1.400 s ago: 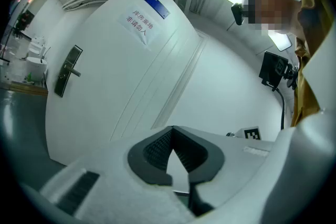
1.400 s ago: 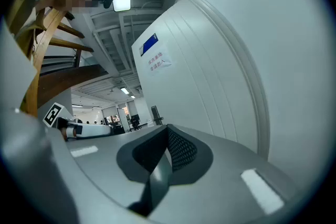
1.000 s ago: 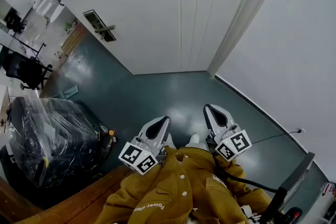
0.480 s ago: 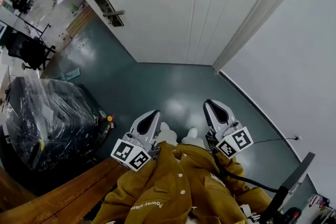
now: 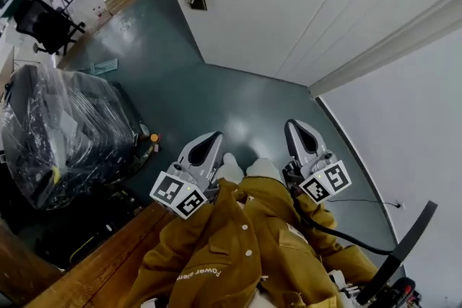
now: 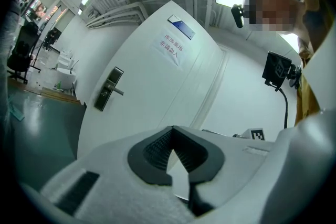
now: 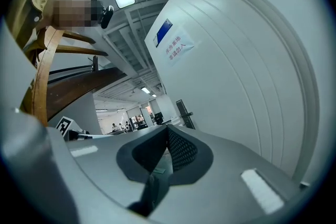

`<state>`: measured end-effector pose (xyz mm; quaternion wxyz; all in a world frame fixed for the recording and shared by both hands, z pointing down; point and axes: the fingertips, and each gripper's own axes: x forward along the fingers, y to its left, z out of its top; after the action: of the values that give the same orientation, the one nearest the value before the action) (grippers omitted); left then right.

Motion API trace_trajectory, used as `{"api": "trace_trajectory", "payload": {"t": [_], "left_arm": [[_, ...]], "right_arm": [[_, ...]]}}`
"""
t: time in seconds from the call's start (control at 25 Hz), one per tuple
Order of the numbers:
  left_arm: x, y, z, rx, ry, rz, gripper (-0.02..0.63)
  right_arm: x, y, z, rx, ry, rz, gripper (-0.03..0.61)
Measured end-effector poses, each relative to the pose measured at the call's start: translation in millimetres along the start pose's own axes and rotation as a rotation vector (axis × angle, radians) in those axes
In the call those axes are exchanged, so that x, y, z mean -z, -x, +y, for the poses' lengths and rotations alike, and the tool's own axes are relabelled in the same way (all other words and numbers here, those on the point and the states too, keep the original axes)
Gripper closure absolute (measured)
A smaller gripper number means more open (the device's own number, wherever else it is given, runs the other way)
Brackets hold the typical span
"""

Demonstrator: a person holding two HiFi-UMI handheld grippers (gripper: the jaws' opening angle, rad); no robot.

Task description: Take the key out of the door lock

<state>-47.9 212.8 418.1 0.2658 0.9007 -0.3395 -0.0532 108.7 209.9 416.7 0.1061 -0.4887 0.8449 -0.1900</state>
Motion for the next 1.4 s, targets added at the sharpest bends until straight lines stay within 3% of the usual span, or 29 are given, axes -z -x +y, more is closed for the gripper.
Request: {"api": "trace_trajectory", "payload": {"t": [0.24, 0.4, 0.72, 1.12, 1.4], "left_arm": [[-20.4, -17.0, 46.5, -0.026, 0.051, -0.026, 0.612], [-40.7, -49.2, 83.8, -0.054, 0.068, -0.043, 0.612], [-110.8, -146.6, 145.5, -0.122, 0.011, -0.035, 0.612], [-159.0, -193.1, 233.9, -0.235, 0.045, -0.074, 0.612], [-178.9, -216.2, 296.7, -0.172, 0.103, -0.042, 0.612]], "right_arm": [[-0.5, -62.5, -5.2, -0.043, 0.017, 0.048, 0.572], [-8.7, -114.4, -36.1, -0.059, 0.021, 0.061, 0.572], [-60.9, -225.9, -109.0, -0.148, 0.030, 0.050, 0.572], [-65.6, -327.0, -136.4, -0.234, 0.006, 0.115, 0.572], [-62.7, -383.9, -129.0, -0.200, 0.022, 0.104, 0.572]]}}
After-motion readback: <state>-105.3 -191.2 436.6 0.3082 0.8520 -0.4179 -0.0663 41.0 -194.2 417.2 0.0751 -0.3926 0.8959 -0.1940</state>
